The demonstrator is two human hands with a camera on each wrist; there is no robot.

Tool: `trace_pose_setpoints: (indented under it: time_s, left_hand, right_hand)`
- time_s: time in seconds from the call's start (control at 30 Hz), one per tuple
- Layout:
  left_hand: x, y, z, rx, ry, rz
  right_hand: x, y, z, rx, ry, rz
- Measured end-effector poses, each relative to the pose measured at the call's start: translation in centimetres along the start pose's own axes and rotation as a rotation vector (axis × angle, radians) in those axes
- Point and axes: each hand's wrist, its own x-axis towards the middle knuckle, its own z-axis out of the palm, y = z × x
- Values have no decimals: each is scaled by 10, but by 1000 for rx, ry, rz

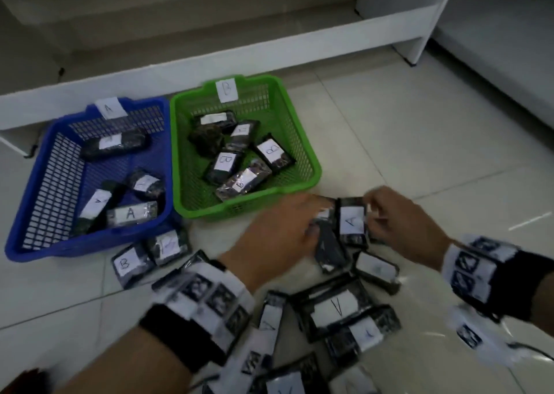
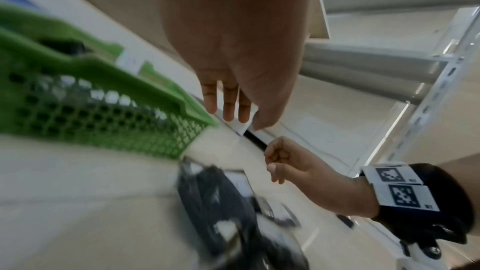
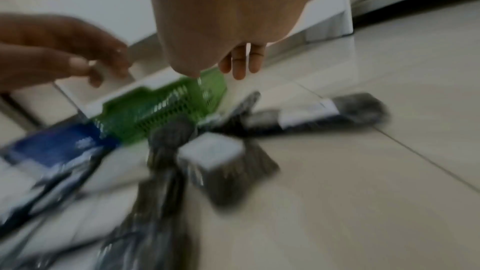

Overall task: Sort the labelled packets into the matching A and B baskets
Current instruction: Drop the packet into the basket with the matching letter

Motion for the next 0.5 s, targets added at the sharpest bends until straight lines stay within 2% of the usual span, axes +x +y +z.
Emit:
trace_pose_setpoints:
  time_s: [0.07, 0.1, 0.17, 0.23, 0.3, 0.33, 0.43, 0.5]
  left_hand:
    - [-5, 10, 38, 79, -200, 18]
    - [-6, 11, 51, 145, -269, 12]
    - [-9, 9, 67, 269, -357, -24]
    - [-14, 6, 74, 376, -352, -61]
    - [-20, 0, 76, 448, -285, -110]
    - [-24, -5, 76, 468, -243, -121]
    - [-36, -16, 74, 460, -164, -145]
    - [-44, -24, 73, 378, -235, -188]
  right_hand:
    - [-43, 20, 13, -42, -23, -10]
    - [-60, 27, 20, -71, -24, -23]
    - [-87, 39, 33, -105, -66, 56]
    - [-99, 44, 41, -158, -150, 164]
    - [-99, 45, 40, -233, -268, 221]
    - [-97, 42, 39, -248, -310, 202]
    - [-89, 32, 40, -249, -303, 95]
    - [-85, 23, 41, -211, -285, 104]
